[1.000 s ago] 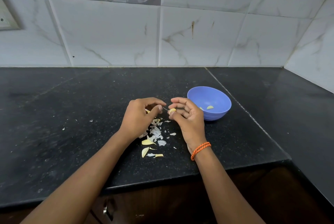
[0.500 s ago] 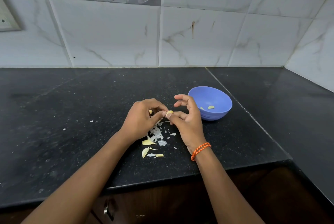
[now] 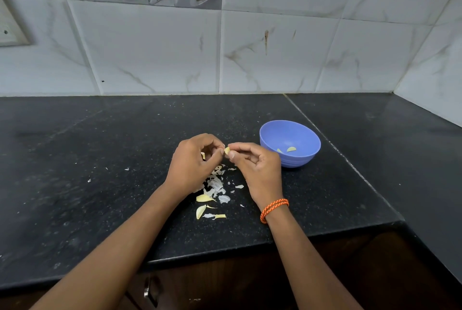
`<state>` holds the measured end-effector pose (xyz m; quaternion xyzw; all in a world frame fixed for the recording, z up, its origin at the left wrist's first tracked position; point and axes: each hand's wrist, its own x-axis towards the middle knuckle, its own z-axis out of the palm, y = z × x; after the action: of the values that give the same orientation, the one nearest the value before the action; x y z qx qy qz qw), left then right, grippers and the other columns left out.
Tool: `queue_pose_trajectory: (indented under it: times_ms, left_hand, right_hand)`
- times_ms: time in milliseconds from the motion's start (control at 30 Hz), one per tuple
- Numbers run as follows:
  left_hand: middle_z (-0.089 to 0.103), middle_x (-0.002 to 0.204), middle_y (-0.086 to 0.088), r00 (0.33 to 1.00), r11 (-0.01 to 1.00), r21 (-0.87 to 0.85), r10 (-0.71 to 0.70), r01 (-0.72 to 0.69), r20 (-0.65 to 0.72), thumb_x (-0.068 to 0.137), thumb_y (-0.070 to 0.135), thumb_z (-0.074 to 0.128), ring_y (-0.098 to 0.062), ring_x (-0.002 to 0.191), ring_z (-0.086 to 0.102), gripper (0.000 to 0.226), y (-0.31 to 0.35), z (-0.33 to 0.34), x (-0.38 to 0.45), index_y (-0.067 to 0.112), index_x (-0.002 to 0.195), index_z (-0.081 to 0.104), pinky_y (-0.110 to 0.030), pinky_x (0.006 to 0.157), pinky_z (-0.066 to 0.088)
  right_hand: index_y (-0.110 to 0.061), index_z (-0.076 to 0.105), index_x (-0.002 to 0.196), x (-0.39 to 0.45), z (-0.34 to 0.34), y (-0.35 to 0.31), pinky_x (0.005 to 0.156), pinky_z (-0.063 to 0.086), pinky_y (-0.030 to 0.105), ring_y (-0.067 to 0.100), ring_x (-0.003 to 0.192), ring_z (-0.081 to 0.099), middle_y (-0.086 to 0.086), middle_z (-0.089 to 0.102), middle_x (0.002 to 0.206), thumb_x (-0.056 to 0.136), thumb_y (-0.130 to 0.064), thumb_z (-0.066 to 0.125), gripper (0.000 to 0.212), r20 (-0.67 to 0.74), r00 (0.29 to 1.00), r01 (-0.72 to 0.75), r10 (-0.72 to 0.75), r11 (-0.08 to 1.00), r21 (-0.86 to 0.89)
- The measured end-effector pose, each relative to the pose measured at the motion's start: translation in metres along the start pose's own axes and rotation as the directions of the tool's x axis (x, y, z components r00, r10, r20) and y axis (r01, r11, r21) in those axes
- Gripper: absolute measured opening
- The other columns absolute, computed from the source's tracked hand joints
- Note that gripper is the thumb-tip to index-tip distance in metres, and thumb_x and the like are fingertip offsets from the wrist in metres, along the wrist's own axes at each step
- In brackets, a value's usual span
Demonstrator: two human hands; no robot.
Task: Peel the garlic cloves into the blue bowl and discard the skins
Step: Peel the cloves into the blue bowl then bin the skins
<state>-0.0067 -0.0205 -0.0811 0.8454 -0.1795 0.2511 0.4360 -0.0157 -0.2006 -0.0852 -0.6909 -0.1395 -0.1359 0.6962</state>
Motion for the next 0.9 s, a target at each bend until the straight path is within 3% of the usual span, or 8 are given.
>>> queue_pose_trajectory:
  times_ms: [400,567,733,900]
  left_hand:
    - [0.072,0.084,0.012,0.999,0.999,0.013,-0.037,0.037,-0.005,0.094,0.031,0.069,-0.016,0.075,0.068,0.007,-0.0053,0.0000,0.0009,0.028,0.091,0.075,-0.044,0.068,0.058]
    - [0.073,0.087,0.022,0.996,0.985,0.149,-0.083,0.086,-0.026,0.092,0.036,0.072,-0.005,0.080,0.066,0.008,-0.0093,-0.0047,0.0018,0.041,0.086,0.075,-0.036,0.069,0.056]
    - [0.075,0.098,0.028,0.997,0.944,0.326,-0.067,0.049,0.043,0.093,0.037,0.068,-0.003,0.098,0.056,0.017,-0.0056,-0.0041,-0.0004,0.044,0.097,0.083,-0.030,0.074,0.043]
    - [0.072,0.091,0.026,0.995,0.964,0.251,-0.098,0.088,0.029,0.091,0.041,0.083,-0.004,0.094,0.057,0.013,-0.0069,-0.0032,0.0016,0.043,0.080,0.077,-0.031,0.073,0.045]
  right_hand:
    - [-0.001,0.076,0.107,0.0023,-0.0040,0.0011,0.081,0.065,0.033,0.028,0.093,0.080,0.012,0.081,0.100,0.099,-0.001,0.071,0.010,0.010,0.999,-0.042,0.042,0.994,0.104]
    - [0.003,0.074,0.111,0.0024,-0.0072,-0.0015,0.078,0.065,0.035,0.027,0.091,0.078,0.016,0.078,0.106,0.100,-0.003,0.071,0.013,-0.031,0.997,-0.060,0.068,0.979,0.194]
    - [0.000,0.076,0.108,0.0032,-0.0067,-0.0003,0.075,0.065,0.036,0.023,0.078,0.072,0.017,0.076,0.095,0.101,-0.004,0.069,0.011,-0.049,0.995,-0.072,0.084,0.976,0.206]
    - [0.002,0.077,0.106,0.0027,-0.0058,-0.0006,0.076,0.065,0.035,0.030,0.083,0.077,0.020,0.078,0.096,0.102,-0.005,0.068,0.012,-0.041,0.995,-0.082,0.092,0.977,0.199]
